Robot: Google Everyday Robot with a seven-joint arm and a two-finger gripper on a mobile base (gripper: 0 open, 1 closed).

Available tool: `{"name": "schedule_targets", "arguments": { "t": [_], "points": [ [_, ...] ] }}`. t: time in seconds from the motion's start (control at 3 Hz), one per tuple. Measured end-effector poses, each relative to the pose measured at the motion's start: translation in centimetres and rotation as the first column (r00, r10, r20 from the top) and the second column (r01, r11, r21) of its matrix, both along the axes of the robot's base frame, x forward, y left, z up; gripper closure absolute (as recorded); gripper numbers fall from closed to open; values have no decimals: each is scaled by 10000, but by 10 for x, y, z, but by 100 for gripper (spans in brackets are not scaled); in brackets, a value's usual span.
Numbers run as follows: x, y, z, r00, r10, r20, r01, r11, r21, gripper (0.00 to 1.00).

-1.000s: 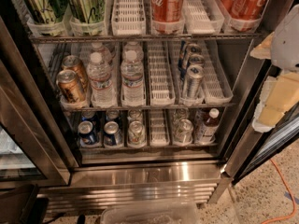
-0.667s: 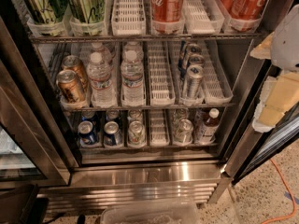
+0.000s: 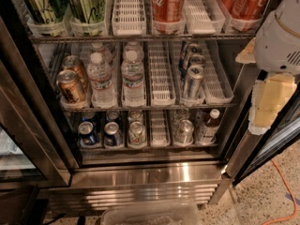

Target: Pick water bottle from middle shelf of fridge

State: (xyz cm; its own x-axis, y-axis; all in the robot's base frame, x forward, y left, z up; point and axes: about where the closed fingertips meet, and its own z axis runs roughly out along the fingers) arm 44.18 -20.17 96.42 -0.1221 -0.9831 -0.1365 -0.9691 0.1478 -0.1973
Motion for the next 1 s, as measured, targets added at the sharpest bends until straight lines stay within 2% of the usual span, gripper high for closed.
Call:
{"name": "schedule_targets", "arguments": {
  "t": [0.33, 0.67, 1.0],
  "points": [
    [0, 0, 0, 10000, 0, 4, 0, 10000, 1, 0],
    [-4, 9, -12, 9992, -94, 390, 81, 9995, 320, 0],
    [-27, 29, -41, 9960, -210, 873, 127, 9954, 951, 0]
  ]
}}
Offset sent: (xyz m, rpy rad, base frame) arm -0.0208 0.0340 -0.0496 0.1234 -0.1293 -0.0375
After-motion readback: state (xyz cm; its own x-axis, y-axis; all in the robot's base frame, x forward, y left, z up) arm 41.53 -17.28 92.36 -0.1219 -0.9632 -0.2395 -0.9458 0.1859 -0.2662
